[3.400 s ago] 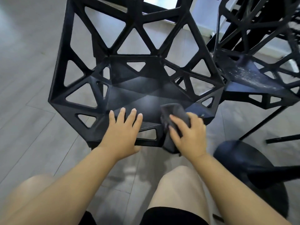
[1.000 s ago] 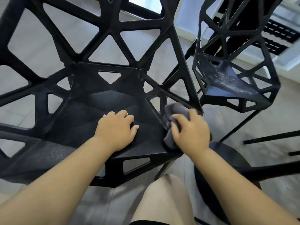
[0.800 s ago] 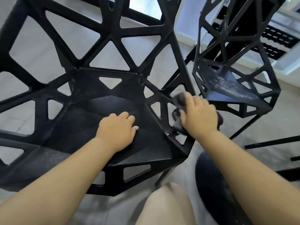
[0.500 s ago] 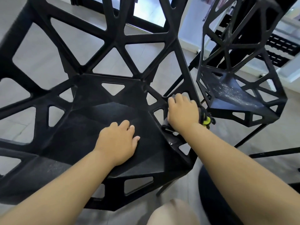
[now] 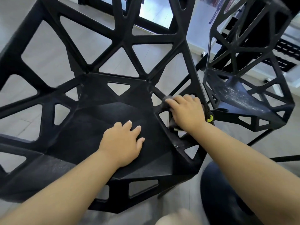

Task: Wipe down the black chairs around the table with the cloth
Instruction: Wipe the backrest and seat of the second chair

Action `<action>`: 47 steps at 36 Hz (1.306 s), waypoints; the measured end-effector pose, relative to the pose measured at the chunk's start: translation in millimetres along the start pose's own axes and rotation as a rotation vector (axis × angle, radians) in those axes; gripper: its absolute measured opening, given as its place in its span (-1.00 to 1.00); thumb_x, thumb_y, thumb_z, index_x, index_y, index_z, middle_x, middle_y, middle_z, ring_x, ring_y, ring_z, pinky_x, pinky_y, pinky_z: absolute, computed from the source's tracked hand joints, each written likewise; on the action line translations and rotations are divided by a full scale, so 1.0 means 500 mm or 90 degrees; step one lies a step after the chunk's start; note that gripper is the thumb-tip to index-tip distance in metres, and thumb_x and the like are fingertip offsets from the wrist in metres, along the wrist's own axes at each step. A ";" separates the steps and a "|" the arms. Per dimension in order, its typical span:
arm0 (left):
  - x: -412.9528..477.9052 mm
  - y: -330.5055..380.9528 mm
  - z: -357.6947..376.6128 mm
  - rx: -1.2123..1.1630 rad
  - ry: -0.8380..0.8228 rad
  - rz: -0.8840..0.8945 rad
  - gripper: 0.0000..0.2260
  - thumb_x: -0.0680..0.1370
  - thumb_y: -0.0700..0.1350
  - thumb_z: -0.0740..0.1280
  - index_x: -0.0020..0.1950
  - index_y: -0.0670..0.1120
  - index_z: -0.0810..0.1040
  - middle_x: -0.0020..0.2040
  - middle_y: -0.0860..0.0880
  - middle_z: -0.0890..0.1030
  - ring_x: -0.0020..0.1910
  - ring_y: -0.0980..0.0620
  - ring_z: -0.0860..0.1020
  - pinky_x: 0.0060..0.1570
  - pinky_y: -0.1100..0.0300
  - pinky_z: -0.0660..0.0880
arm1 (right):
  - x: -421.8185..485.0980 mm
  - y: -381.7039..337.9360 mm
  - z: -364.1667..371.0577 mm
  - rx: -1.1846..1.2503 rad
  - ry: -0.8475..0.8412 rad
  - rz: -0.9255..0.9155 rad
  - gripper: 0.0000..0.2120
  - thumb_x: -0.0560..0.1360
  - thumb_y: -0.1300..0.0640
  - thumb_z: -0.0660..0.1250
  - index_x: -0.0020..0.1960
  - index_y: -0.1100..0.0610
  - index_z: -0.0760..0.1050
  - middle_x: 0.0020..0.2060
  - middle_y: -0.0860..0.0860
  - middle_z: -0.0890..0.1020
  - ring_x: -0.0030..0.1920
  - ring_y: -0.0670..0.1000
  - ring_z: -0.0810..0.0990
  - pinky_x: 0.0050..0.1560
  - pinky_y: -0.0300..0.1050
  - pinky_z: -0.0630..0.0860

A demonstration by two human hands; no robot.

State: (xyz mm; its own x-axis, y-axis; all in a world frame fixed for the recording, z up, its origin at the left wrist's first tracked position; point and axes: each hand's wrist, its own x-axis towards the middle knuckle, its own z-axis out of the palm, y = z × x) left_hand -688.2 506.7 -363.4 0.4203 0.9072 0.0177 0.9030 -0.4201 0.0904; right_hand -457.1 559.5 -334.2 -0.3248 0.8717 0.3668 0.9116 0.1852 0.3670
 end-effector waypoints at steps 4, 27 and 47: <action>0.004 0.003 -0.002 -0.001 0.004 0.009 -0.52 0.61 0.21 -0.07 0.51 0.13 0.13 0.49 0.03 0.22 0.26 -0.04 0.36 0.02 0.16 0.41 | 0.063 -0.044 -0.005 -0.007 -0.188 0.112 -0.62 0.39 0.10 0.38 0.20 0.00 0.48 0.07 0.02 0.56 0.07 0.17 0.48 -0.02 0.04 0.32; 0.113 -0.066 -0.009 -0.012 0.007 0.056 -0.70 0.61 0.12 0.04 0.08 0.04 0.51 0.04 0.09 0.47 0.04 0.05 0.49 -0.22 0.20 0.33 | 0.072 -0.085 0.019 -0.006 -0.136 0.011 -0.77 0.23 0.19 0.48 -0.13 0.13 0.56 -0.30 0.08 0.55 -0.36 0.16 0.54 -0.38 -0.12 0.22; 0.153 -0.111 0.049 -0.125 0.060 -0.006 -0.48 0.47 0.18 0.08 0.14 -0.14 0.60 0.11 -0.09 0.57 0.09 -0.11 0.53 0.06 0.01 0.51 | 0.261 -0.114 0.094 0.122 -0.240 0.187 -0.74 0.58 0.11 0.21 0.26 0.11 0.38 0.13 0.12 0.36 -0.02 0.21 0.50 -0.19 -0.01 0.33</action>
State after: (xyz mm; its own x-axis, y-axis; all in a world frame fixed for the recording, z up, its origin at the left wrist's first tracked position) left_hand -704.1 598.9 -391.4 0.3932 0.9131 0.1078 0.8682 -0.4073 0.2834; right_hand -539.7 684.0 -347.5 0.0325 0.9959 0.0847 0.9920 -0.0425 0.1186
